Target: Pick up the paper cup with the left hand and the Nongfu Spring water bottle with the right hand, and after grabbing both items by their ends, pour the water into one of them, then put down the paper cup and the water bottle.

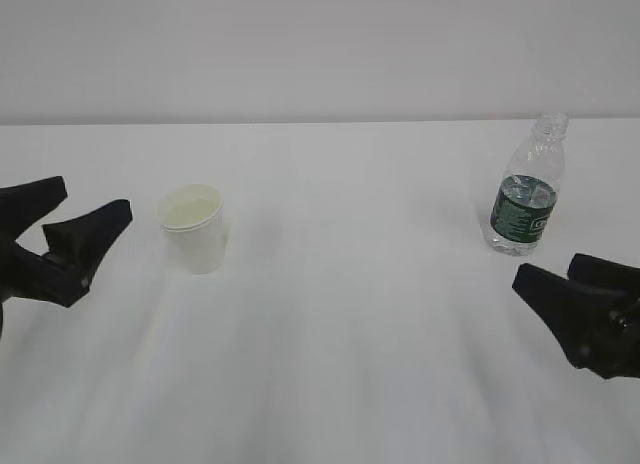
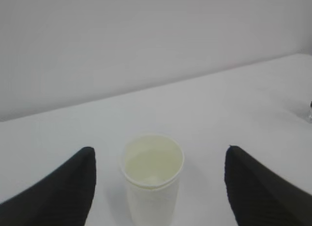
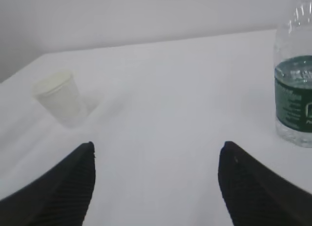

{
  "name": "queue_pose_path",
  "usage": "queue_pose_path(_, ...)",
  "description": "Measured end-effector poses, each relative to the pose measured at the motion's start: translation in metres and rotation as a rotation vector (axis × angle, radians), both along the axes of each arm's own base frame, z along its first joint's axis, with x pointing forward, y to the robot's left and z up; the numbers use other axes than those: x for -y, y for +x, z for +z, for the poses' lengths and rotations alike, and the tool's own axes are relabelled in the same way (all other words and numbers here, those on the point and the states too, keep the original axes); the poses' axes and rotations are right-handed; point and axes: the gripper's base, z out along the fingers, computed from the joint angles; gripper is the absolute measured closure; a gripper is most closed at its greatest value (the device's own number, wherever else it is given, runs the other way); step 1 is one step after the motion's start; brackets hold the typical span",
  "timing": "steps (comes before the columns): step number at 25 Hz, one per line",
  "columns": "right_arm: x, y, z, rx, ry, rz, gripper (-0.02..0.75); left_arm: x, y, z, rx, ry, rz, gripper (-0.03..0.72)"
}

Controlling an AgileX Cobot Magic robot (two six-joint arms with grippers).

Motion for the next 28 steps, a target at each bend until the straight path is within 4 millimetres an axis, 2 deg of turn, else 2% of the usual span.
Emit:
queue_pose_path(10, 0.008, -0.006, 0.038, 0.153, 0.152, -0.120, 0.150, -0.015, -0.032, 0.050, 0.104, -0.074, 0.066, 0.099)
queue_pose_path(16, 0.012, -0.007, 0.047, 0.201, 0.180, -0.168, 0.150, -0.025, -0.050, 0.065, 0.062, -0.054, 0.113, 0.100)
queue_pose_path(23, 0.015, 0.003, 0.059, 0.253, 0.198, -0.198, 0.150, -0.033, -0.068, 0.089, 0.062, -0.061, 0.151, 0.101)
queue_pose_path(28, 0.015, 0.013, 0.073, 0.309, 0.203, -0.193, 0.150, -0.038, -0.079, 0.114, 0.082, -0.070, 0.169, 0.101)
